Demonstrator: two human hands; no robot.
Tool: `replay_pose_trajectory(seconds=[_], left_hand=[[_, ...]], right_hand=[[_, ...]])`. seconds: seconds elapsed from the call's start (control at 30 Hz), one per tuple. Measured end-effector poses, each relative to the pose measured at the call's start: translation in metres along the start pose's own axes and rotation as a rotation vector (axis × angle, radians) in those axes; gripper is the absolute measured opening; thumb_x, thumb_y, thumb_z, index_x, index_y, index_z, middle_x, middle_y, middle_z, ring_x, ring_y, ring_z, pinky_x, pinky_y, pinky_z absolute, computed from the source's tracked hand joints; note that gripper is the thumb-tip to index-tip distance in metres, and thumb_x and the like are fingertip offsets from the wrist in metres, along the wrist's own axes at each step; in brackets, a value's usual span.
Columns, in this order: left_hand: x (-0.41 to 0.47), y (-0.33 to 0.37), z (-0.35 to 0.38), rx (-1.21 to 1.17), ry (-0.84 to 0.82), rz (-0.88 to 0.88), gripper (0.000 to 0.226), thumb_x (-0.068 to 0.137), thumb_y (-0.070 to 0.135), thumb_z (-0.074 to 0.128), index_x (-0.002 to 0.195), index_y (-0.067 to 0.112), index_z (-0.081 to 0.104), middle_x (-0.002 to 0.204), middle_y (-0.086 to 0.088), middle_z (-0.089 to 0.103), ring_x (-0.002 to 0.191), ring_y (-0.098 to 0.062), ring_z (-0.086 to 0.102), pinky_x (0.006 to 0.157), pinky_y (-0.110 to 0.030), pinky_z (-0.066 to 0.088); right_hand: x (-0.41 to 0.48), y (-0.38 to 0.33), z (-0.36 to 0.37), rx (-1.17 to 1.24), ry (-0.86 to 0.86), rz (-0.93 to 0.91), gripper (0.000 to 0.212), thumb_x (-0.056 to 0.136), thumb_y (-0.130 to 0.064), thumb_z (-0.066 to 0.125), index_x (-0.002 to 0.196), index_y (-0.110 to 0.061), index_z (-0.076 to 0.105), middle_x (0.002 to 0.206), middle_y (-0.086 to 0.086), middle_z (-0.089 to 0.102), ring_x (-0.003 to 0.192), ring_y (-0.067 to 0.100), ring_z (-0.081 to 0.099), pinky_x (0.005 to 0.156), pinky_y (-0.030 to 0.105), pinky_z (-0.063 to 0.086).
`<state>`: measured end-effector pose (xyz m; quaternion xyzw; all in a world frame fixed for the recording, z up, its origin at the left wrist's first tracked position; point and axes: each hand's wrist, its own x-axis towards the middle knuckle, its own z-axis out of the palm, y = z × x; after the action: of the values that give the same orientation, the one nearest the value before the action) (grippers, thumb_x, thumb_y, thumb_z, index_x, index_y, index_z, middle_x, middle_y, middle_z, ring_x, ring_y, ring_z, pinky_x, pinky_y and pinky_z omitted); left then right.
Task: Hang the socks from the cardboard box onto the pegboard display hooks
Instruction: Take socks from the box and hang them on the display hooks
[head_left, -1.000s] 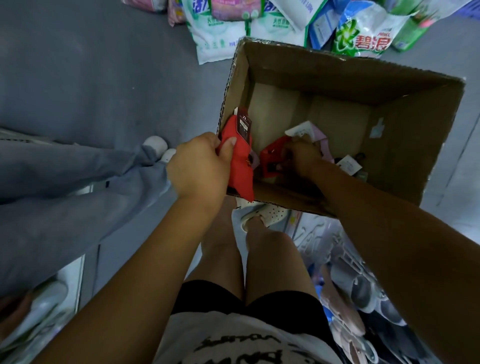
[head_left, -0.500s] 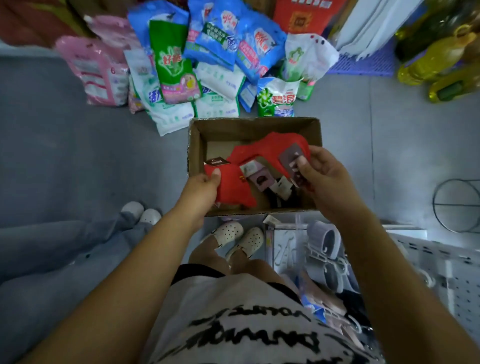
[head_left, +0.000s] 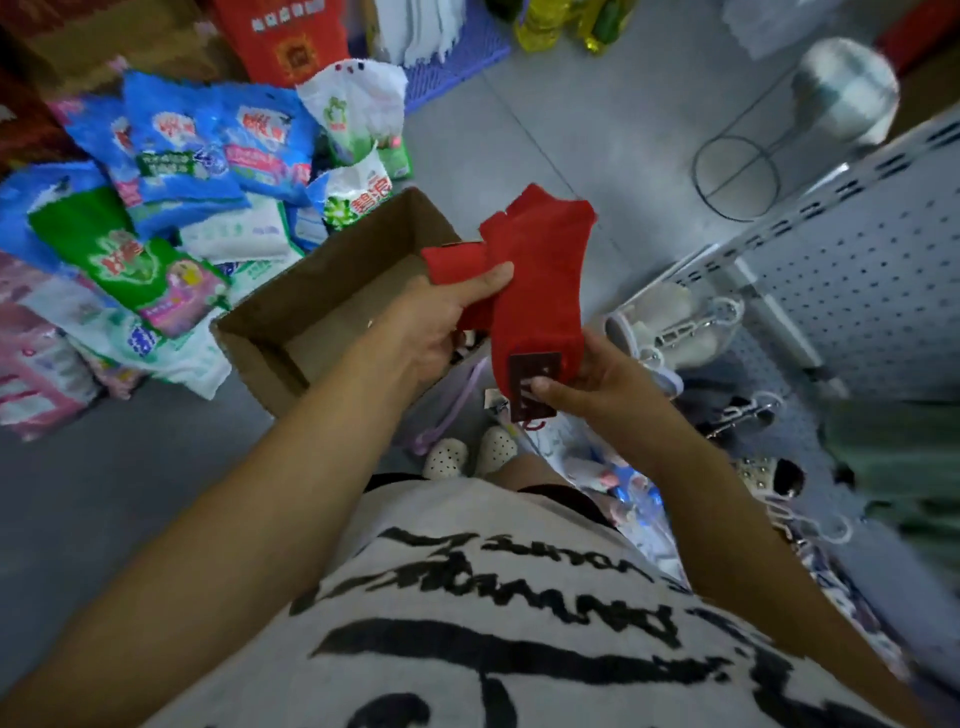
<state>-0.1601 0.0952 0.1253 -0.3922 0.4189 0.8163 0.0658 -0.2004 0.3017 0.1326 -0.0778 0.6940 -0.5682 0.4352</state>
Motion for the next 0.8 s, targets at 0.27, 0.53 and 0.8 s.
replay_pose_trajectory(seconds=[0.27,0.53,0.8], left_hand=[[-0.025,-0.03,0.033,0.434,-0.21,0.23,0.06,0.072,0.004,0.089,0.127,0.011,0.066,0.108,0.002,0.078,0.095,-0.01,0.076,0.073,-0.019,0.059],[-0.058,-0.065,0.072,0.456,-0.287,0.284,0.033,0.089,0.042,0.075,0.118,0.026,0.072,0.112,0.009,0.078,0.103,-0.01,0.074,0.08,-0.022,0.059],[-0.115,-0.125,0.124,0.506,-0.149,0.426,0.019,0.098,0.048,0.061,0.091,0.033,0.072,0.086,0.018,0.078,0.088,-0.003,0.075,0.079,-0.023,0.06]], right_hand=[[-0.034,-0.008,-0.025,0.4,0.375,-0.031,0.047,0.095,-0.048,0.062,0.127,-0.014,0.066,0.12,0.002,0.074,0.107,0.014,0.072,0.079,0.026,0.057],[-0.087,0.01,-0.06,0.425,0.488,-0.166,0.017,0.096,-0.017,0.065,0.112,-0.011,0.065,0.107,0.007,0.076,0.095,0.019,0.072,0.083,0.033,0.06],[-0.211,0.041,-0.101,0.291,0.713,-0.327,0.011,0.095,-0.014,0.068,0.105,-0.014,0.067,0.098,0.001,0.077,0.086,0.012,0.072,0.074,0.024,0.058]])
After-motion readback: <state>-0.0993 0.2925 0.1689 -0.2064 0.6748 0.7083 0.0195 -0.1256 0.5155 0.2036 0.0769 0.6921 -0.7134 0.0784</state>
